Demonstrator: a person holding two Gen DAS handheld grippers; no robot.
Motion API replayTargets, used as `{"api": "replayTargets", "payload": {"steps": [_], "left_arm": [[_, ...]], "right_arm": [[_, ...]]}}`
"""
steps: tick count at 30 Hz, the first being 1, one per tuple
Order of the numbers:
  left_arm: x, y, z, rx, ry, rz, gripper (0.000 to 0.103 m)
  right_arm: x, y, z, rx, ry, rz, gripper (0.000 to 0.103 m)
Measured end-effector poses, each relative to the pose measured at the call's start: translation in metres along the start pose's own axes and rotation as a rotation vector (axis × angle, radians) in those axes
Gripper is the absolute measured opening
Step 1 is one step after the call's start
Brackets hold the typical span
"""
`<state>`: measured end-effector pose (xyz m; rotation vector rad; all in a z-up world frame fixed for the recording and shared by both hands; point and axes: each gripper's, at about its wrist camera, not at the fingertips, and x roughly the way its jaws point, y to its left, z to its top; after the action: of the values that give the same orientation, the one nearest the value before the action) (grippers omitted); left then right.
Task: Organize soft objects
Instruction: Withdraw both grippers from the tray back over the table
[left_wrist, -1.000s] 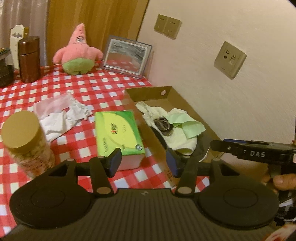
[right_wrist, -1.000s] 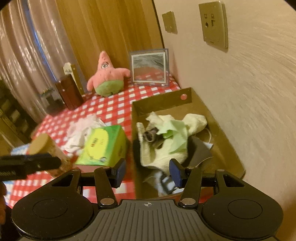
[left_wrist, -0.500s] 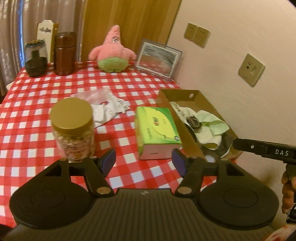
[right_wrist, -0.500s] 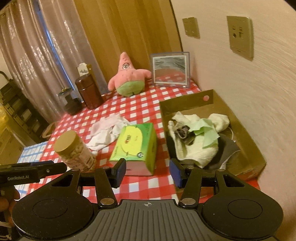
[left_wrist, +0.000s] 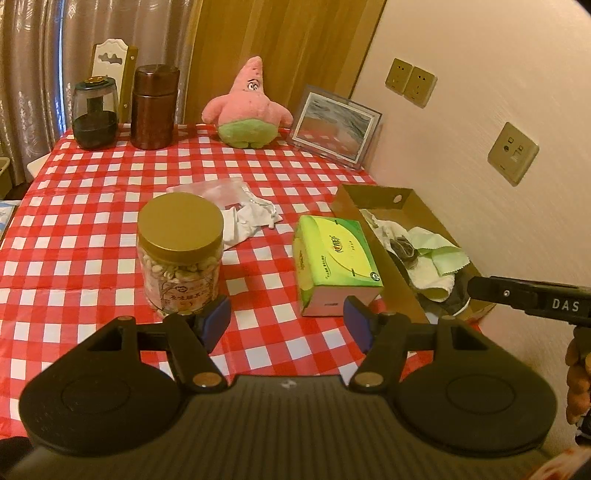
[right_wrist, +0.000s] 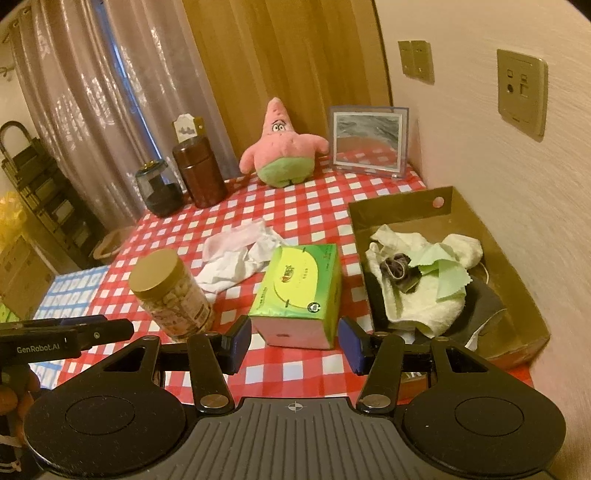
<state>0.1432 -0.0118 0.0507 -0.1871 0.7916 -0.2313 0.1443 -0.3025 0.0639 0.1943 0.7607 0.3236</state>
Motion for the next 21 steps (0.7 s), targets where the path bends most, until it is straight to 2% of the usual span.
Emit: {"api": "replayTargets", "payload": {"steps": [4, 9, 16, 21], "left_arm": [[-0.006, 0.001, 0.001, 0.017, -0.008, -0.03, 0.064], [-0.014, 0.009, 0.013, 0.031, -0.031, -0.027, 0.064], [-0.018, 0.036, 0.051, 0.065, -0.061, 0.012, 0.064], [-0.006, 0.06, 0.083, 0.103, -0.07, 0.054, 0.065]], "right_arm": [[0.002, 0.001, 0.001, -0.005, 0.004, -0.005, 0.053], [0.007, 0.002, 0.006, -0.026, 0.005, -0.004, 0.053], [0.025, 0.009, 0.029, -0.132, -0.002, 0.018, 0.053], [0.054, 0.017, 0.052, -0.221, 0.012, 0.043, 0.053]]}}
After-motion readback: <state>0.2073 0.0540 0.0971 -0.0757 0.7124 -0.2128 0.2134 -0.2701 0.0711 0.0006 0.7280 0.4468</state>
